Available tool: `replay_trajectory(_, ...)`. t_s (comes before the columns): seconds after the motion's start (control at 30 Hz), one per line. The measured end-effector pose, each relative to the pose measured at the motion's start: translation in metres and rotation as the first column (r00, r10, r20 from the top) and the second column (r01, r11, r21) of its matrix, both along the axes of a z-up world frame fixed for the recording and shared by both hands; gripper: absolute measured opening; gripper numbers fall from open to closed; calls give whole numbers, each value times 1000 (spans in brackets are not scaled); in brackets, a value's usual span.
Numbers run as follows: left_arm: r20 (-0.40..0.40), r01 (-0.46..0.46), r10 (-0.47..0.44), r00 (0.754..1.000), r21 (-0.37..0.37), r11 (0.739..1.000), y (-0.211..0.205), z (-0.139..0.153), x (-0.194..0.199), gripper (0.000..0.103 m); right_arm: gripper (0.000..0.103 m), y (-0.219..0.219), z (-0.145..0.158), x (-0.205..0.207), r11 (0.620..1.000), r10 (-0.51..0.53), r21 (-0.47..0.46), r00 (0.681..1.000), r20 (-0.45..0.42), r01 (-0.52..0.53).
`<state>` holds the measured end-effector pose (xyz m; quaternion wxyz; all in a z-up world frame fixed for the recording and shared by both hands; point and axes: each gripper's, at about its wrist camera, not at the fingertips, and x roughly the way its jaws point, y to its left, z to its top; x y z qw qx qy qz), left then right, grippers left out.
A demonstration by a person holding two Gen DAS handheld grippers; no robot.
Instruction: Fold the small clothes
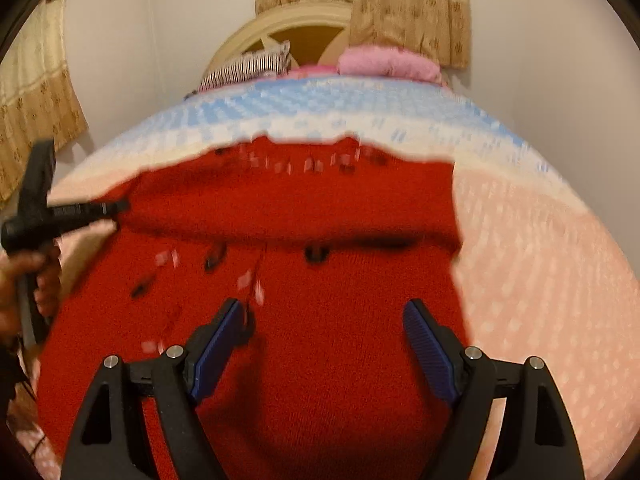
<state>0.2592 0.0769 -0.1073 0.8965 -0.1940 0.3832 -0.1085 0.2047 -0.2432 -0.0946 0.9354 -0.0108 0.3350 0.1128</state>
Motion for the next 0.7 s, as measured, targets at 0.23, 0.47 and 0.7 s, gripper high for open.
replay_trajectory(0.23,-13,-14,14,1000,-2,1000,1,-4,0,16,84,-14,-13,83,999,-36,24,989,-145,40)
replay_trajectory(0.47,-13,-24,25,1000,24,999,7,5,-13,44,86,12,-17,86,994,8,-106,984,-177,-27)
replay_trajectory(0.7,8,-89,89,996,127,988,41,20,-36,66,86,79,1,91,982,125,-123,983,-133,-142)
